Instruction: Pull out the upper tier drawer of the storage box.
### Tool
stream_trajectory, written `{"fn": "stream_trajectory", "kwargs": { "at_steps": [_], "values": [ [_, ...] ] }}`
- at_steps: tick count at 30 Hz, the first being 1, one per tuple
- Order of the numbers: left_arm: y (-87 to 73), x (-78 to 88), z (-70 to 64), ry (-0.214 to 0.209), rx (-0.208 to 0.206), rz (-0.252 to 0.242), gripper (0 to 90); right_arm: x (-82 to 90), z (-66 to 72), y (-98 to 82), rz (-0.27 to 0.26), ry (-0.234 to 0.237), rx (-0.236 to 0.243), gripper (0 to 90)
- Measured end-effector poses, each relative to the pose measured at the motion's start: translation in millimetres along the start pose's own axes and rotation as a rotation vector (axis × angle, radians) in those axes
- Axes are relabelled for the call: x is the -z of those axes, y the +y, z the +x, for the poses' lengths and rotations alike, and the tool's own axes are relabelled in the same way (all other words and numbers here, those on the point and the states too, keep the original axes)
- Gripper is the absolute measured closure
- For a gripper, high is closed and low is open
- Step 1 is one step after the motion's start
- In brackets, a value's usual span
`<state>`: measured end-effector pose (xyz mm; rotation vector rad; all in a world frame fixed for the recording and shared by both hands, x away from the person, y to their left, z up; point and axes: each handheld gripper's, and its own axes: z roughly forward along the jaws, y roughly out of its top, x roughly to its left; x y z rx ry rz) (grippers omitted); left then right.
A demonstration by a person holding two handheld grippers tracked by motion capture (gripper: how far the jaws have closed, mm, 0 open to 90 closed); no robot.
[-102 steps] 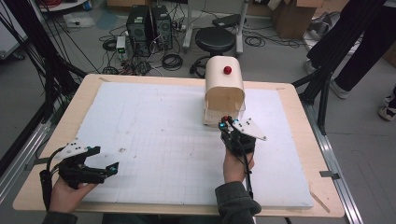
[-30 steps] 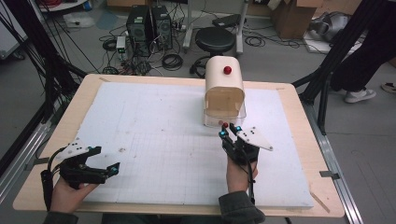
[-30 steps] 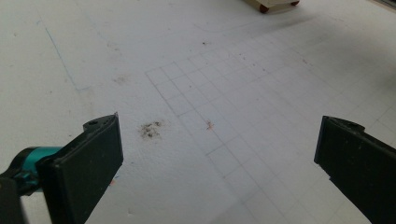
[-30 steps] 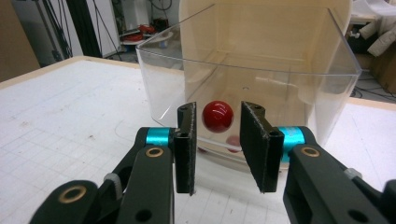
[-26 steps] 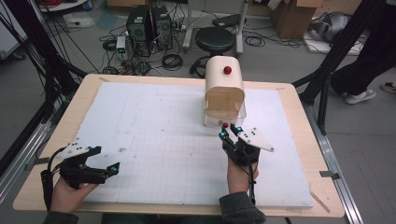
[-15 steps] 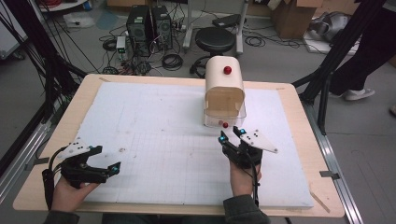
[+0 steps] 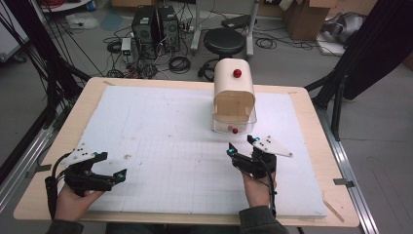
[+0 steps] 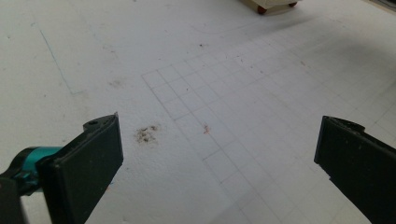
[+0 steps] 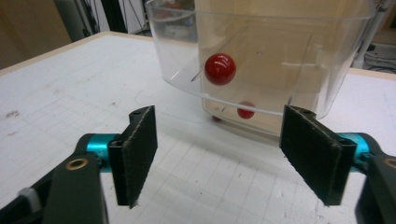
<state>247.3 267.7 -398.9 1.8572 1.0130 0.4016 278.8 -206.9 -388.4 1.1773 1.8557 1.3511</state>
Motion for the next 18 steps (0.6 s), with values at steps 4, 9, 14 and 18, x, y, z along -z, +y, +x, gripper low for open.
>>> {"fn": "stream_trajectory", "kwargs": {
  "at_steps": [4, 9, 14, 18],
  "values": [
    [-0.4, -1.3, -0.5, -0.002, -0.002, 0.002, 1.7, -1.2, -1.0, -0.4, 0.021, 0.026, 0.005, 19.1],
    [-0.9, -2.0, -0.1, -0.002, 0.001, 0.005, 1.7, -1.9, -2.5, -0.7, 0.035, 0.048, 0.018, 15.2],
    [-0.3, -2.0, 0.3, -0.004, -0.006, 0.007, 1.7, -2.3, -5.0, -2.6, 0.059, 0.064, 0.008, 14.3],
    [-1.5, -0.9, 1.4, -0.001, -0.001, 0.006, 1.7, -2.7, -7.3, -3.3, 0.072, 0.083, 0.015, 11.8]
  ]
}}
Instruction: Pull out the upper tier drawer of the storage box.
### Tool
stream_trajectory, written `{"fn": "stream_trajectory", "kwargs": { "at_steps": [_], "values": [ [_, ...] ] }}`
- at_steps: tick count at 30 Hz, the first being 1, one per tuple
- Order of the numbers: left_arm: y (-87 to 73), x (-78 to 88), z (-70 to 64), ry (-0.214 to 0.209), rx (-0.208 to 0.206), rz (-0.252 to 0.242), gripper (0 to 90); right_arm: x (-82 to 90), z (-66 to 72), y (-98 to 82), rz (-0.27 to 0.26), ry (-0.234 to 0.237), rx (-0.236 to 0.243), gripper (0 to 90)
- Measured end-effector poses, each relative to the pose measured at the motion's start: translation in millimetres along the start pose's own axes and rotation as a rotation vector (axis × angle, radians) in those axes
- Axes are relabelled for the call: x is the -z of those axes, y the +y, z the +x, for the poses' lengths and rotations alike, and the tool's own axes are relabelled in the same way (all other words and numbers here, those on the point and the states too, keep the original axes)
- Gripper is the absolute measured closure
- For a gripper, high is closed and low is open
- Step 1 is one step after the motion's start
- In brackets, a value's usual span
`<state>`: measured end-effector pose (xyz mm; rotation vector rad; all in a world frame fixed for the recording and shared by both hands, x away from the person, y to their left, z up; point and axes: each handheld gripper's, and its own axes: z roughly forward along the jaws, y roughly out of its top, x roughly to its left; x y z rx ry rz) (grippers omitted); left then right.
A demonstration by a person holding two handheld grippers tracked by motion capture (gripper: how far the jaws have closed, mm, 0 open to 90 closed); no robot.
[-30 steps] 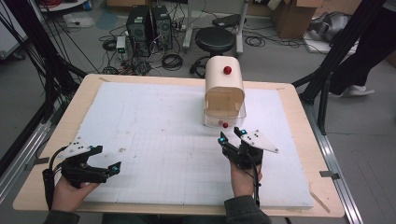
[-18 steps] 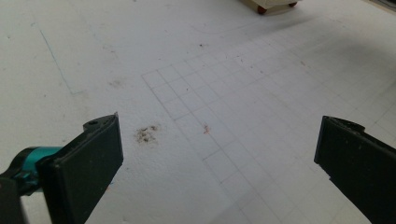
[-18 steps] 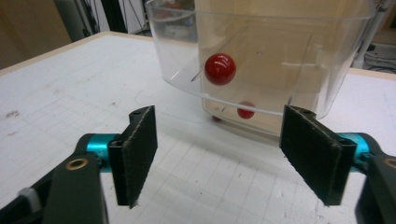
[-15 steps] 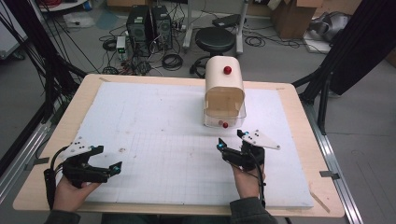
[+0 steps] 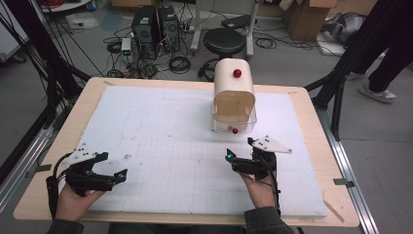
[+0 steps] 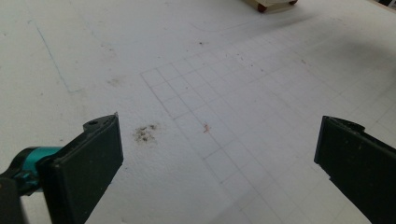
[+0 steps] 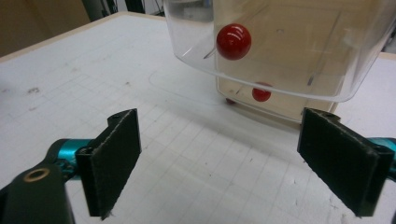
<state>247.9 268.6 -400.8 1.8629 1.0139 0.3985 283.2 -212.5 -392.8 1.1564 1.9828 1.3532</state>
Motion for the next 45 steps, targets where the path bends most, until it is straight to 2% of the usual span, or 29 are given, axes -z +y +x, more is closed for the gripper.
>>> {"fn": "stream_trajectory", "kwargs": {
  "at_steps": [12, 17, 26, 29, 45],
  "values": [
    [-0.3, 1.1, 0.5, -0.004, -0.002, -0.006, 1.7, 5.5, -8.8, -6.6, 0.03, 0.062, -0.011, 9.8],
    [-0.5, 1.3, 0.9, -0.005, 0.0, -0.007, 1.7, 8.1, -13.8, -10.9, 0.039, 0.073, -0.021, 9.4],
    [-0.1, 1.4, -0.7, -0.007, -0.006, -0.008, 1.7, 15.2, -23.0, -17.5, 0.054, 0.074, -0.026, 9.0],
    [-0.3, 1.5, -0.7, -0.007, -0.005, -0.007, 1.7, 16.9, -25.8, -19.4, 0.059, 0.064, -0.031, 1.9],
    [-0.8, 3.9, 0.3, -0.001, -0.003, -0.016, 1.7, 35.0, -40.9, -29.1, 0.072, 0.061, -0.047, 0.5]
  ]
}}
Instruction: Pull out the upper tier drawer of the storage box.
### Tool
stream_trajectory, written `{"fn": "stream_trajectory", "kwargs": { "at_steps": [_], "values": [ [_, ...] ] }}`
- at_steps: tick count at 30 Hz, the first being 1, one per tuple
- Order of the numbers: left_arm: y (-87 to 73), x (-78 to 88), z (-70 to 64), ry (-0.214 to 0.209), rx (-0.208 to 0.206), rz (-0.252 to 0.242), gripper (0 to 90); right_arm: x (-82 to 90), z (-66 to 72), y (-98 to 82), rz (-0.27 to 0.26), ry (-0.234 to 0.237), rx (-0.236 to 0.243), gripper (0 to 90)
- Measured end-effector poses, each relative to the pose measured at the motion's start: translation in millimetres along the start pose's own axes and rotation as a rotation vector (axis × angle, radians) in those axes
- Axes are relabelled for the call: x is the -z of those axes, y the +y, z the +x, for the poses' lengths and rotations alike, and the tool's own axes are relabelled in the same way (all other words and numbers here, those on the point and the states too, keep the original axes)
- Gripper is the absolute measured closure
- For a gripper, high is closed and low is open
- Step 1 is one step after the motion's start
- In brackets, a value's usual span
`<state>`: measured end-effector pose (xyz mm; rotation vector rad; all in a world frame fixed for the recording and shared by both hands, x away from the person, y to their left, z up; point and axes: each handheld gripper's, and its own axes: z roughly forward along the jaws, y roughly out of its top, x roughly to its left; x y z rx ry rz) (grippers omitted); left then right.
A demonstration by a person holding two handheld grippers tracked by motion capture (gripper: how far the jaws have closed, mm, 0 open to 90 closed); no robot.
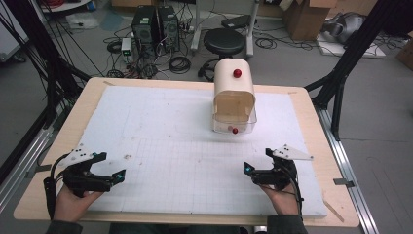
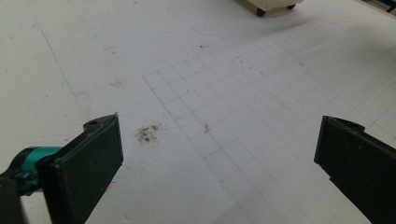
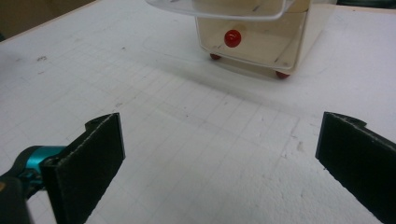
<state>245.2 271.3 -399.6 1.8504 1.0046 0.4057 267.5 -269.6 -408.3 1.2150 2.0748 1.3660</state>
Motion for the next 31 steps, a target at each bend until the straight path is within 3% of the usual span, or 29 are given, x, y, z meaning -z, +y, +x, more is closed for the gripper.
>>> {"fn": "stream_trajectory", "kwargs": {
  "at_steps": [21, 31],
  "values": [
    [-2.0, 4.0, 0.9, 0.0, -0.002, -0.007, 1.7, 23.3, -20.2, -15.4, 0.009, -0.025, -0.023, 0.5],
    [-4.2, 3.2, 1.1, -0.01, -0.011, -0.004, 1.7, 27.0, -22.0, -18.3, 0.005, -0.022, -0.031, 0.5]
  ]
}}
